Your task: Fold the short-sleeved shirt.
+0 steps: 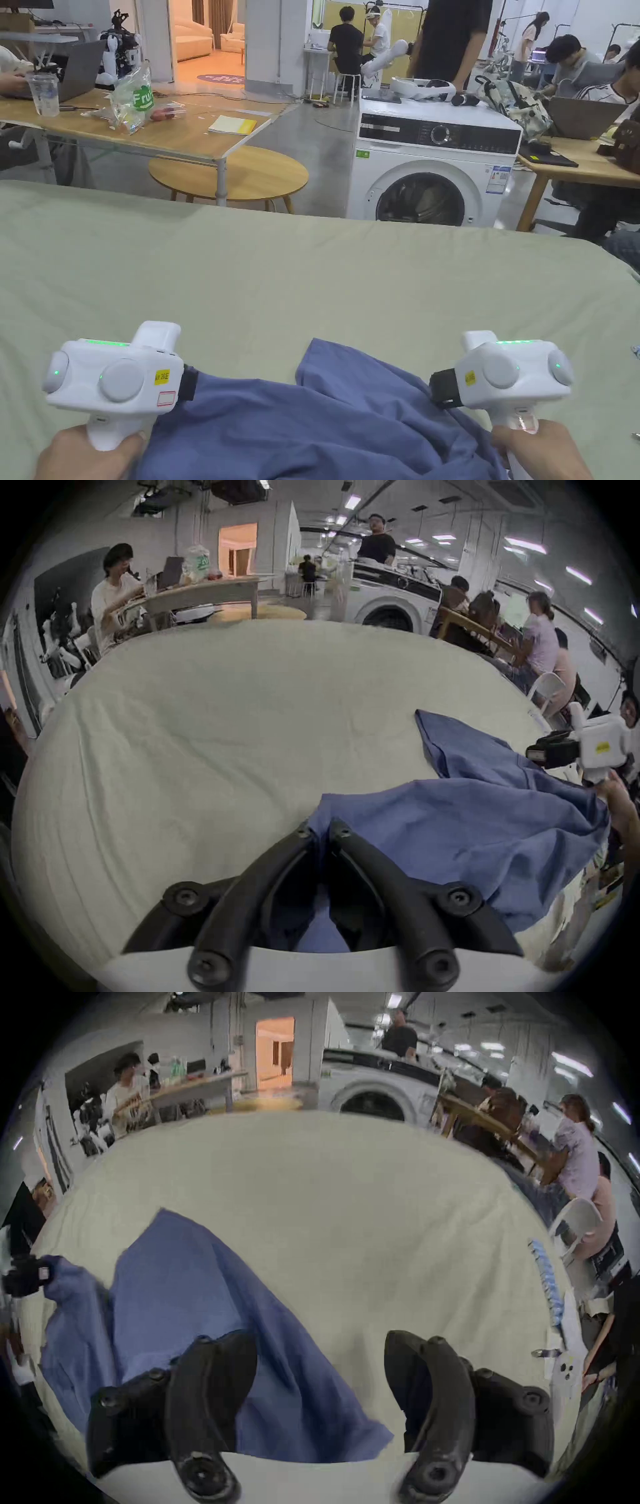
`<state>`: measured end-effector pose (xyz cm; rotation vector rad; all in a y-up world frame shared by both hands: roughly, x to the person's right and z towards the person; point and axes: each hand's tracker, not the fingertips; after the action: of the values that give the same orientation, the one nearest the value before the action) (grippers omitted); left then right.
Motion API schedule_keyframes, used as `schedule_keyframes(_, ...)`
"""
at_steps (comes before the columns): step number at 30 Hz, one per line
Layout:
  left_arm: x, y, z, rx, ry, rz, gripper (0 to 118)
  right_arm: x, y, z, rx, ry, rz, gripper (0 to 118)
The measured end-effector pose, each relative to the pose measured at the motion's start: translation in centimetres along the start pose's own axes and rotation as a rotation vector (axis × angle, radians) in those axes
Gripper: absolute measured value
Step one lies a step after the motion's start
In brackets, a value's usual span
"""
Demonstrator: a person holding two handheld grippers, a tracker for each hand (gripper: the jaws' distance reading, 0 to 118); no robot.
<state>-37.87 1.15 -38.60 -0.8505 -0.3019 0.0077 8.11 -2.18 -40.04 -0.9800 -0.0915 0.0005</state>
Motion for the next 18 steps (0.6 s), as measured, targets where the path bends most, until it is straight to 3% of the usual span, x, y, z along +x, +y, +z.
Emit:
schedule_keyframes(3, -0.1, -0.3, 0.4, -0.006, 0.006, -0.007, 0, -0.3, 0.3, -2.4, -0.087, 0.036, -0.005, 78)
schedule_keyframes(6, -0.2, -0.3, 0.5, -0.006, 0.006, -0.005, 0, -0.4, -0.7, -2.4, -0.058, 0.041, -0.039, 67)
schedule_keyframes(8, -0.2, -0.3, 0.5, -0.003, 0.004, -0.005, 0, -0.1, -1.1, -1.9, -0.017, 0.027, -0.078, 42)
schedule_keyframes(9, 0.0, -0.3, 0.5, -0.004, 0.006, -0.007, 0, 0.1, -1.3, -1.7, -0.004, 0.017, -0.080, 14)
schedule_keyframes(10, 0.0, -0.2, 0.4, -0.004, 0.005, -0.008, 0, 0.3, -1.3, -1.5, -0.003, 0.027, -0.079, 0)
schedule_keyframes(14, -0.3, 0.3, 0.3, 0.004, 0.001, 0.007, 0, 1.3, -1.7, 0.2, 0.048, 0.059, -0.099, 0)
schedule_keyframes(18, -0.8, 1.4, 1.7, 0.042, 0.001, 0.024, 0, 2.3, -1.7, 4.3, 0.193, 0.021, -0.109, 0)
